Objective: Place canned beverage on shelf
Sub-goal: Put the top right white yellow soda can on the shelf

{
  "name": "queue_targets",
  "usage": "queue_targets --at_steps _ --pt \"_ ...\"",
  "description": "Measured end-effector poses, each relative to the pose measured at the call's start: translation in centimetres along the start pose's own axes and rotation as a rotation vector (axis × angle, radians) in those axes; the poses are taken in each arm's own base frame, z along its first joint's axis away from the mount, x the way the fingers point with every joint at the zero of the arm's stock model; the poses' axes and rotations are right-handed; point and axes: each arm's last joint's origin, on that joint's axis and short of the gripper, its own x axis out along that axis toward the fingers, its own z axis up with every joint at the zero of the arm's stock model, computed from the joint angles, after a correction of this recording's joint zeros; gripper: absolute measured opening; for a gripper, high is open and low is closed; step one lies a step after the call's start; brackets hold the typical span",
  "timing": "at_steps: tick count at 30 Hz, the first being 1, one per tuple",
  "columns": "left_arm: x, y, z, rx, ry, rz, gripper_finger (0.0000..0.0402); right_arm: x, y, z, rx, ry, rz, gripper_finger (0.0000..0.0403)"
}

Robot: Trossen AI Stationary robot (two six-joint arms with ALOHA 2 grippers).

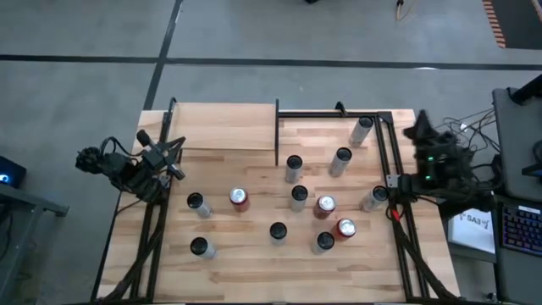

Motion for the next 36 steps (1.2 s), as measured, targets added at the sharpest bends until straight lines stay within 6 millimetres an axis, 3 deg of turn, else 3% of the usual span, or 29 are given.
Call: queue_targets --at_steps 4,15,20,26,31,36 --pt "0.0 0.0 0.0 0.000 0.000 0.000 0.0000 -1.2 -1.8 -2.0 -0.060 0.087 -0.012 0.0009" --pt "0.0 0.0 0.0 0.000 0.000 0.000 0.0000 -3.2 -4.7 -6.9 -0.385 0.718 -0.001 0.0009" --pt "0.0 0.0 0.0 0.000 0.000 0.000 0.0000 -4.2 -6.0 -8.1 -0.436 0.887 -0.103 0.0009" --pt "0.0 0.0 0.0 0.000 0.000 0.000 0.0000 -4.2 -6.2 -8.4 -0.444 0.905 -0.121 0.0009" --pt "0.0 0.0 0.0 0.000 0.000 0.000 0.0000 -3.9 -6.3 -8.0 -0.584 0.790 -0.193 0.0009" --pt "0.0 0.0 0.0 0.000 0.000 0.000 0.0000 -3.6 -5.9 -7.9 -0.592 0.815 -0.145 0.0009"
